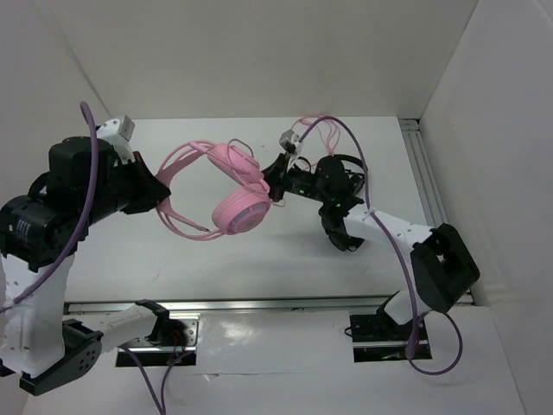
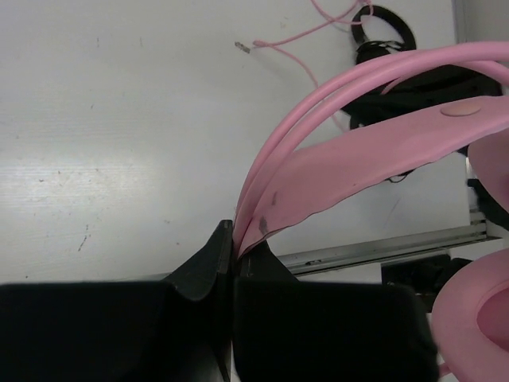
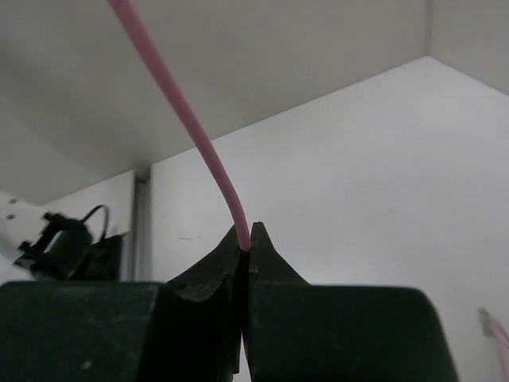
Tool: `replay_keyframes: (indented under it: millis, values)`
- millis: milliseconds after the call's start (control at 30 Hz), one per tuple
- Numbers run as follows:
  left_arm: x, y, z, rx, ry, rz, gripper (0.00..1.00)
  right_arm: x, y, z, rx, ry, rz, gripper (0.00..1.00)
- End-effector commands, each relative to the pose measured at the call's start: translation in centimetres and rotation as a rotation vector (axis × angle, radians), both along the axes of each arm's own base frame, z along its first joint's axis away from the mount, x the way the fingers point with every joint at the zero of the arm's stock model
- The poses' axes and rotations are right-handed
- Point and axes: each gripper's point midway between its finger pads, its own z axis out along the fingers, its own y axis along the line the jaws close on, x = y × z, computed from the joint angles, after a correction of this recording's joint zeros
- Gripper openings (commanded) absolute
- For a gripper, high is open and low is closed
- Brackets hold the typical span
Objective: Wrap the headphones
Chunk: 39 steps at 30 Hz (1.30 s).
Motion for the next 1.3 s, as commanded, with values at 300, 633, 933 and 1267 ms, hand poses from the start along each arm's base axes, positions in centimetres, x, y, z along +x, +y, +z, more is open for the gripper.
replay_keyframes:
  millis: [300,633,933,1267]
  values:
    - [3.6,0.9,-13.1,0.254,0.226,0.001,0.0,5.3,-10.7,11.7,-0.155,-0.296,-0.678,0.0]
    - [2.7,-3.9,-17.1,0.297,0.309,-0.242,0.0,1.3,-9.4,13.6,-0.222,-0.396,-0.478,0.0]
    - [2.3,-7.1,-16.9,0.282,0.312,-0.367,0.0,0.6,-5.5,11.1,-0.292,-0.362,-0.308,0.0]
    - [0.1,-9.9,-13.7,0.145,0.17,-0.611,0.0,9.6,-8.0,8.3,-0.363,-0.24,-0.725,0.0]
